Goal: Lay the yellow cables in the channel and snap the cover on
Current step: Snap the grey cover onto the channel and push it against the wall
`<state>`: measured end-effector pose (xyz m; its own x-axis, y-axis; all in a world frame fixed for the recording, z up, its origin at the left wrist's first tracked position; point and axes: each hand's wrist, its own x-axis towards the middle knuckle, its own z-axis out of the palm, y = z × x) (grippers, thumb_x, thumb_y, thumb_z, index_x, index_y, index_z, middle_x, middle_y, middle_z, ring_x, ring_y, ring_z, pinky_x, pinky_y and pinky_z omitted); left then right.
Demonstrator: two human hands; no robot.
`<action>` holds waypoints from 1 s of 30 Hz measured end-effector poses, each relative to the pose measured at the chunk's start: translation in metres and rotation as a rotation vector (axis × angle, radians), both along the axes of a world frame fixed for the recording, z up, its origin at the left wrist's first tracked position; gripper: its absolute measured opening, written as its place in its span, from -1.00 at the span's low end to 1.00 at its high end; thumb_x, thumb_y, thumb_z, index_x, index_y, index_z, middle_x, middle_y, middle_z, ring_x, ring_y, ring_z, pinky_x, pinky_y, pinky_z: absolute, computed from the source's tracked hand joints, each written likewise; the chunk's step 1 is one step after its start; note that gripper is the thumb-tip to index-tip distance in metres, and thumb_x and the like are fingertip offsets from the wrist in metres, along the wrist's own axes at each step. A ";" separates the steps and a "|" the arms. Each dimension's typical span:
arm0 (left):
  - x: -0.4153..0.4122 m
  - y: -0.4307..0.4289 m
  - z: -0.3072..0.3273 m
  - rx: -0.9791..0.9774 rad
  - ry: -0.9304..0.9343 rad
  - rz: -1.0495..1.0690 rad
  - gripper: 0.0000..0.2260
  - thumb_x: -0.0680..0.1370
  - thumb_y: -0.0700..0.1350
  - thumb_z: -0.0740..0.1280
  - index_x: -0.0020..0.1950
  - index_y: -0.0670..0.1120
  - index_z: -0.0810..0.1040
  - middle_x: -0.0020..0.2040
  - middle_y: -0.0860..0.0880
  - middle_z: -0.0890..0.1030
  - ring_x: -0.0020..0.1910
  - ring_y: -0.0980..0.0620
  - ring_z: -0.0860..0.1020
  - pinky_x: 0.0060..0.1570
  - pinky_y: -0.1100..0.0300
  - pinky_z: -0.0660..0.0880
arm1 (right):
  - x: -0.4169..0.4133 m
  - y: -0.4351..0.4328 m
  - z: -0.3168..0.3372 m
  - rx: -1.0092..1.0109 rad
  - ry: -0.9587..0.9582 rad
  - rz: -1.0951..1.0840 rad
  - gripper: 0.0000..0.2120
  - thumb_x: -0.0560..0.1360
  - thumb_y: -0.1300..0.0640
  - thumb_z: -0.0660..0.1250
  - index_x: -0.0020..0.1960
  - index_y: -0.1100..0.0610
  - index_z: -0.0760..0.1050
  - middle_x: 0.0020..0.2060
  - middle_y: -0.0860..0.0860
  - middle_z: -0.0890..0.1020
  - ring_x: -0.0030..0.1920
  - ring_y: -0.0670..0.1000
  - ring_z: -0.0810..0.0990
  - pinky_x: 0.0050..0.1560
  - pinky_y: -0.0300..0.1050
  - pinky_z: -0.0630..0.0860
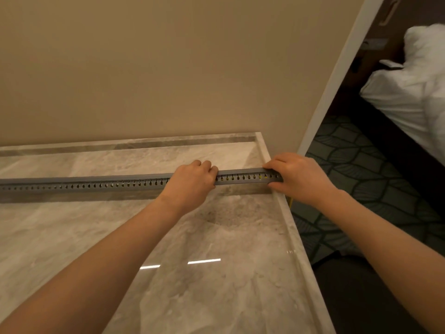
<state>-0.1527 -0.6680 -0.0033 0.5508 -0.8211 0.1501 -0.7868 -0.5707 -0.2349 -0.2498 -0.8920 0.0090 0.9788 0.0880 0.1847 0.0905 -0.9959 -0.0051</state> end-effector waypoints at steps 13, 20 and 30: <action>0.001 0.001 0.000 0.049 -0.015 -0.001 -0.71 0.59 0.04 0.17 0.24 -0.09 0.38 0.08 -0.05 0.51 -0.02 -0.04 0.49 -0.30 0.17 0.29 | 0.018 -0.006 0.021 -0.120 0.170 0.089 -0.78 0.42 -0.02 0.36 0.01 0.06 0.53 -0.16 -0.01 0.60 -0.17 0.01 0.52 -0.25 -0.18 0.25; -0.001 -0.022 0.012 0.081 -0.002 0.003 -0.71 0.55 0.10 0.16 0.03 -0.09 0.51 -0.05 -0.04 0.53 -0.09 -0.05 0.51 -0.34 0.14 0.26 | 0.016 -0.008 0.015 -0.088 0.125 0.111 -0.79 0.44 0.02 0.34 0.03 0.09 0.53 -0.14 0.02 0.61 -0.16 0.06 0.55 -0.25 -0.16 0.32; -0.016 -0.088 0.002 -0.010 0.125 -0.063 -0.77 0.58 0.00 0.21 0.11 -0.12 0.47 -0.01 -0.09 0.56 -0.05 -0.11 0.54 -0.30 0.11 0.29 | 0.011 -0.015 0.009 -0.047 0.037 0.131 -0.78 0.44 0.05 0.30 0.05 0.10 0.55 -0.15 0.03 0.61 -0.15 0.07 0.56 -0.24 -0.11 0.38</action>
<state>-0.1688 -0.7558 -0.0010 0.5129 -0.8535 0.0917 -0.8440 -0.5209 -0.1275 -0.2386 -0.9065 0.0176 0.9644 0.2236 0.1412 0.2208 -0.9747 0.0356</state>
